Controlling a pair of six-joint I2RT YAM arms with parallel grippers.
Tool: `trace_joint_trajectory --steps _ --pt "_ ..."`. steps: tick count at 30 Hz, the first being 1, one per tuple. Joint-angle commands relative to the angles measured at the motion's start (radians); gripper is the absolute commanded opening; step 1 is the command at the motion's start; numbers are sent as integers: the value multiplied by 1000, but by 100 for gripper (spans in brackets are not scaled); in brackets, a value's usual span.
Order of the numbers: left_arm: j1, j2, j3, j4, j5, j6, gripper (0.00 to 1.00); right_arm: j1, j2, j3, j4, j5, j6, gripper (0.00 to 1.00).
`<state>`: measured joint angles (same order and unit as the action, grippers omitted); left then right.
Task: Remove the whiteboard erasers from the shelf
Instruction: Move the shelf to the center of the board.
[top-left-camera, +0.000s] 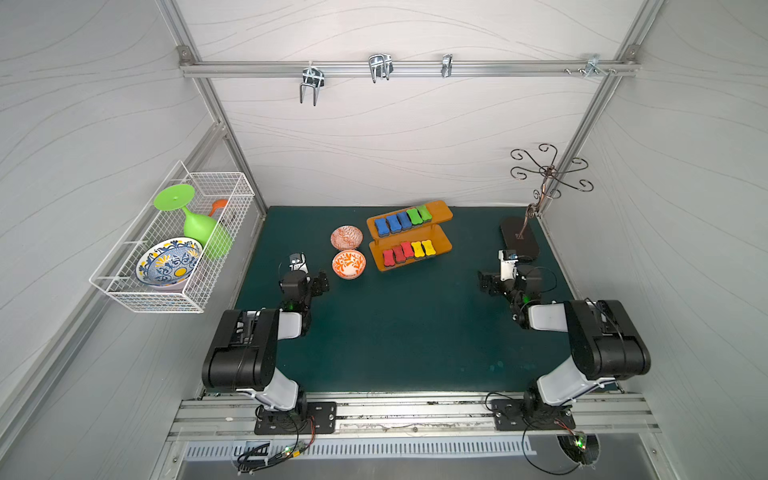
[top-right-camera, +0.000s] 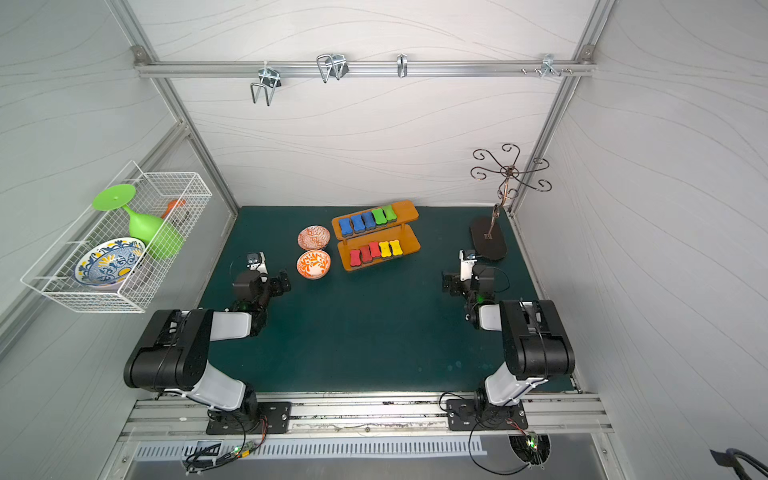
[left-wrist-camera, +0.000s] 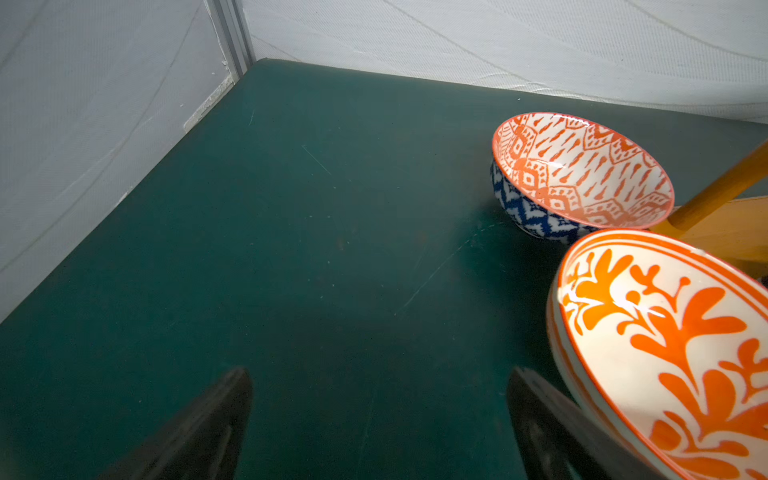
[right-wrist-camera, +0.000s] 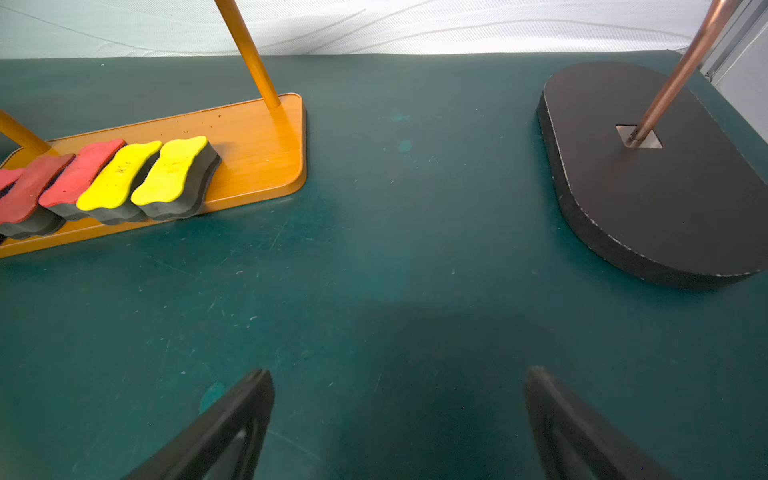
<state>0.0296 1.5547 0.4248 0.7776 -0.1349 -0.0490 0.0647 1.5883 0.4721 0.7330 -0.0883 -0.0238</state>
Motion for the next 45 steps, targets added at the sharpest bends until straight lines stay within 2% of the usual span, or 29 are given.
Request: trace_joint_trajectory --steps 1,16,18,19,20,22,24,27,32,37,40,45 --pt "-3 -4 -6 59 -7 -3 100 -6 -16 -12 23 -16 3 99" --pt "-5 -7 -8 59 -9 -2 100 -4 -18 -11 23 -14 -2 99" --pt "-12 -24 -4 50 -64 -9 100 15 -38 1 -5 96 23 99" --pt "-27 -69 28 -55 -155 -26 100 51 -75 22 -72 215 22 99" --pt "-37 -115 83 -202 -215 -46 100 92 -123 90 -227 319 25 99" --pt "-37 -168 188 -430 -269 -93 100 129 -166 259 -565 350 80 99" --pt "-37 -221 296 -649 -297 -205 100 171 -172 397 -761 348 131 99" --pt "-60 -253 423 -861 -244 -371 95 258 -148 570 -905 311 76 99" --pt "-176 -212 601 -1011 -78 -489 89 267 -31 889 -1102 63 91 99" --pt "-261 -128 746 -1079 69 -521 84 212 159 1205 -1278 -136 73 99" --pt "-263 -80 798 -1091 164 -536 80 174 276 1358 -1347 -238 57 99" --pt "-261 -5 881 -1126 294 -509 73 127 448 1548 -1420 -371 32 93"
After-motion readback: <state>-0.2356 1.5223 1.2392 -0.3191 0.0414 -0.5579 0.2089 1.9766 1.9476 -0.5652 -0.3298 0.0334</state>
